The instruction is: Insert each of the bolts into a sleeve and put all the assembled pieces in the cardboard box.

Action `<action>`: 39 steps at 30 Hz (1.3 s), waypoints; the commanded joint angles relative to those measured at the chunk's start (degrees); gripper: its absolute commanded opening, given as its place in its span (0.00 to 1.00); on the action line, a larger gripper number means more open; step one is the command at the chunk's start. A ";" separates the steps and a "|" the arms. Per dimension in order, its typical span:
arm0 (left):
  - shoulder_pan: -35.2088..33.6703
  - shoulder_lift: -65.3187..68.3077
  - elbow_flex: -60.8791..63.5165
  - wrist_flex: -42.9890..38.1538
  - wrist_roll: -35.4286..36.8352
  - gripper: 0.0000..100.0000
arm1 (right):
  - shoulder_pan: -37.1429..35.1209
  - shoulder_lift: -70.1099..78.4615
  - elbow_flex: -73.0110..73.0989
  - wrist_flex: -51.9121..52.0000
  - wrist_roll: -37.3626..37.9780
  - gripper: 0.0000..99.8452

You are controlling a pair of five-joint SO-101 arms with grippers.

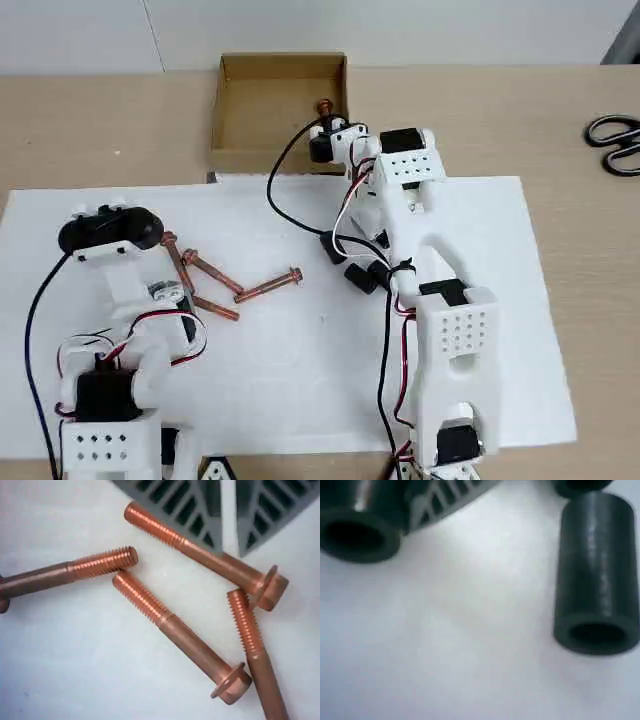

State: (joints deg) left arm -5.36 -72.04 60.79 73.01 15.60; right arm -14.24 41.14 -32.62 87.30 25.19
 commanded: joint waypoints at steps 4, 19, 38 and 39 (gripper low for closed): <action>-0.35 -0.62 -2.59 0.44 0.00 0.00 | -0.22 -4.44 -7.21 7.87 -3.60 0.00; -0.26 6.07 -9.54 -3.08 3.96 0.00 | 12.70 -27.47 7.38 12.26 -10.11 0.00; -8.09 63.03 -53.05 16.97 10.73 0.00 | 23.43 -53.85 47.30 3.74 -9.85 0.00; -8.00 64.62 -53.58 16.88 10.73 0.00 | 23.43 -55.08 49.05 3.30 -9.85 0.00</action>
State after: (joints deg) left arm -13.27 -10.68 11.03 89.45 25.89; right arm 8.53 -8.88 13.45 92.31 15.87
